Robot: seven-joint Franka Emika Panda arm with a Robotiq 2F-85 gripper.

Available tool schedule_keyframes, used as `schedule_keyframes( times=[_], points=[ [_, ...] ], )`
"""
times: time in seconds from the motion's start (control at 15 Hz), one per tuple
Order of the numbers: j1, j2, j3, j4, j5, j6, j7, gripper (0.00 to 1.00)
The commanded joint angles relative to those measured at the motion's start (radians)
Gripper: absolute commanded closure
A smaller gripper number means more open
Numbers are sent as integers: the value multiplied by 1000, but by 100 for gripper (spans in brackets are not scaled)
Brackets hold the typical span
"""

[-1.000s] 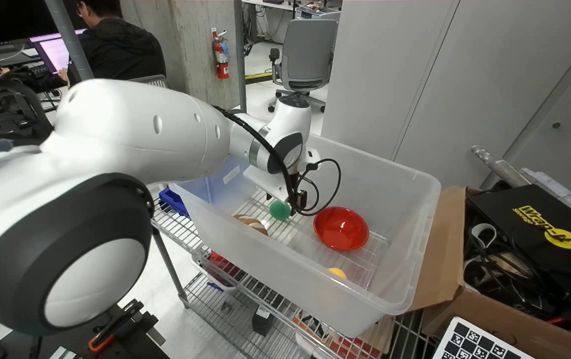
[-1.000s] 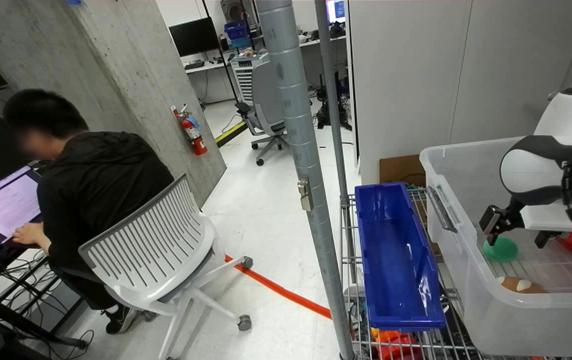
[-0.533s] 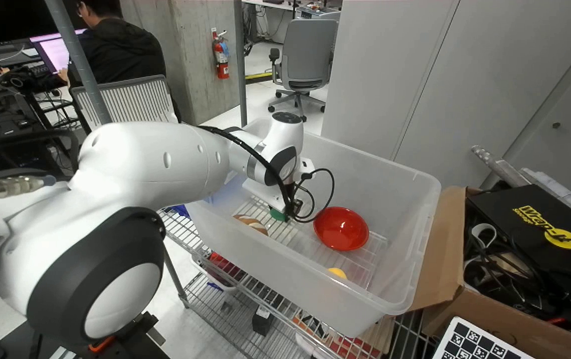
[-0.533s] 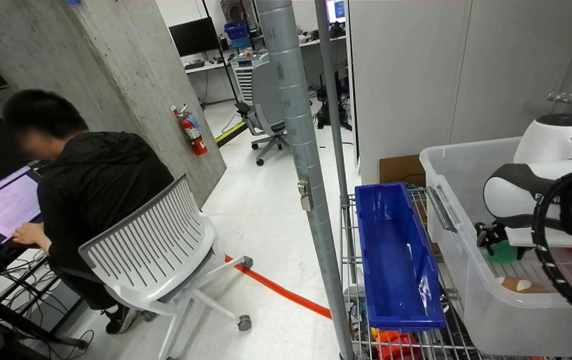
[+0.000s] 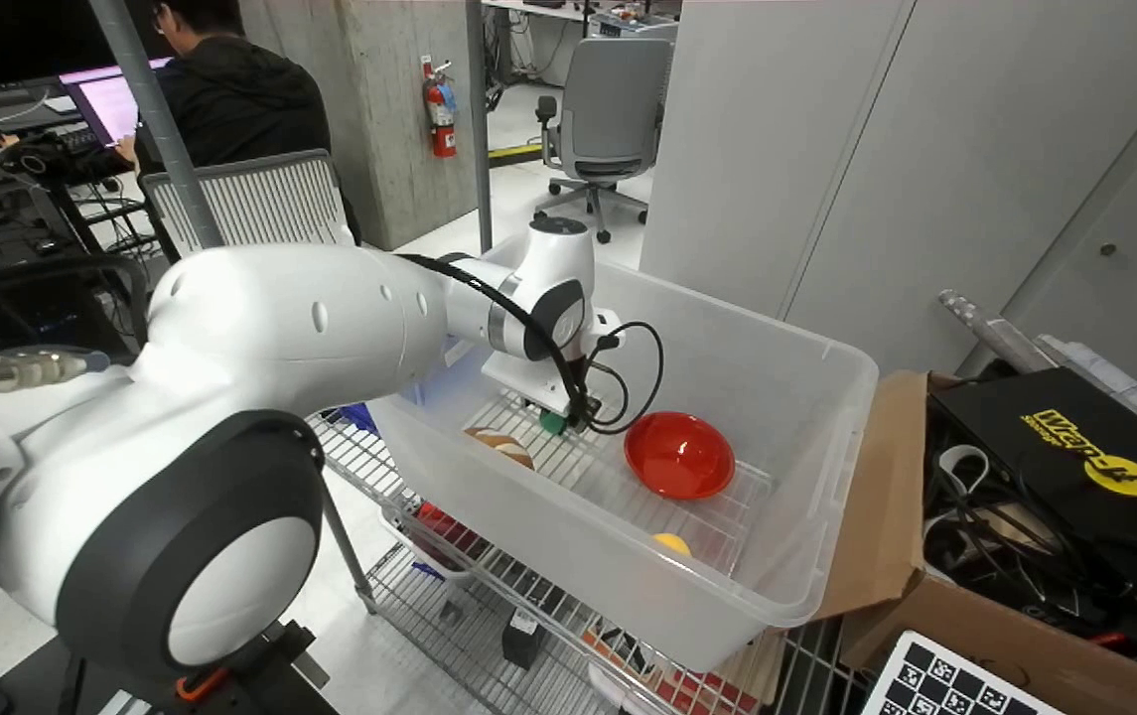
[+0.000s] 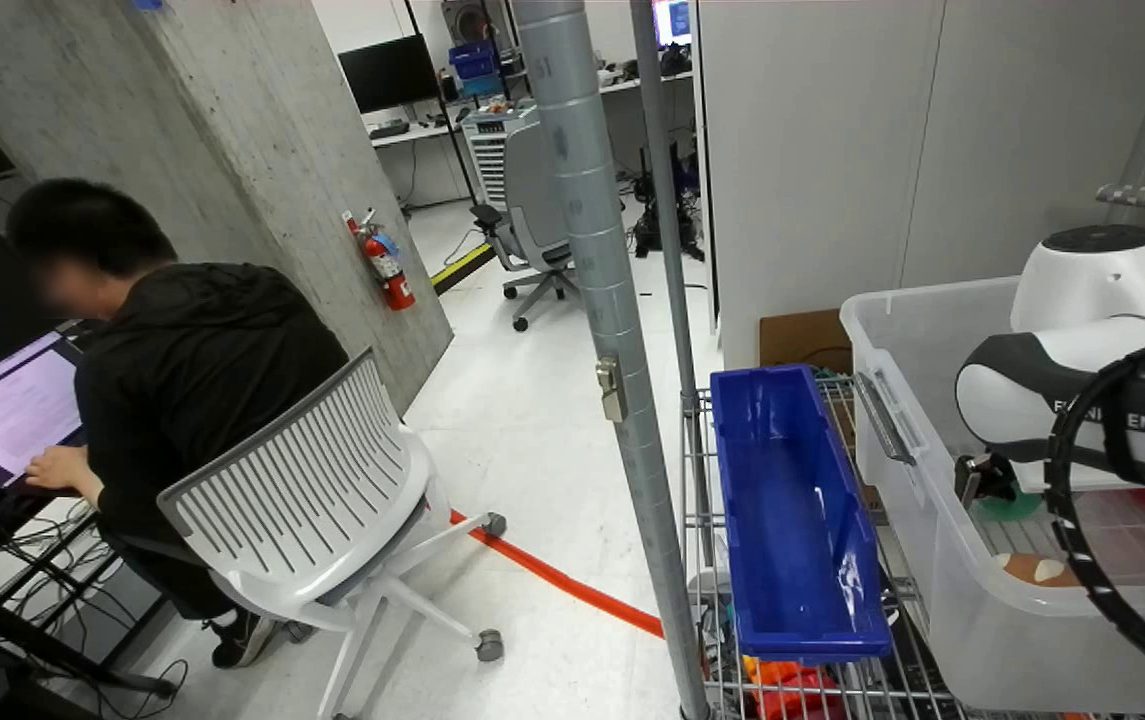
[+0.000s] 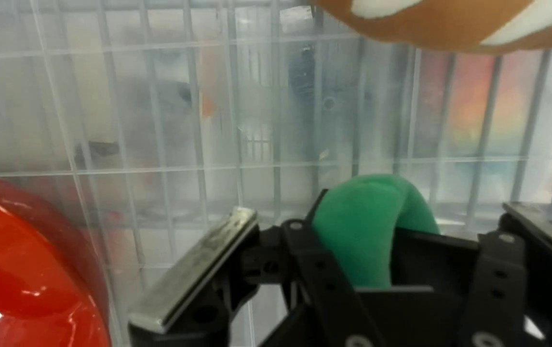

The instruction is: Move the green plushie to the left of the orange plushie

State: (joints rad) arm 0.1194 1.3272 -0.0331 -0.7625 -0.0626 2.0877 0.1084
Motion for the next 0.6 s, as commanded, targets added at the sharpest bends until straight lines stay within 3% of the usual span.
schedule_keyframes(
  times=[0.0,0.13,0.33,0.53],
  points=[
    [4,-125,-30,-120,-27,-73,0,100],
    [-8,-197,-32,-189,-28,-85,-19,100],
    [-29,-301,-52,-285,-12,-239,41,100],
    [-50,-339,-78,-342,-20,-294,68,100]
  ],
)
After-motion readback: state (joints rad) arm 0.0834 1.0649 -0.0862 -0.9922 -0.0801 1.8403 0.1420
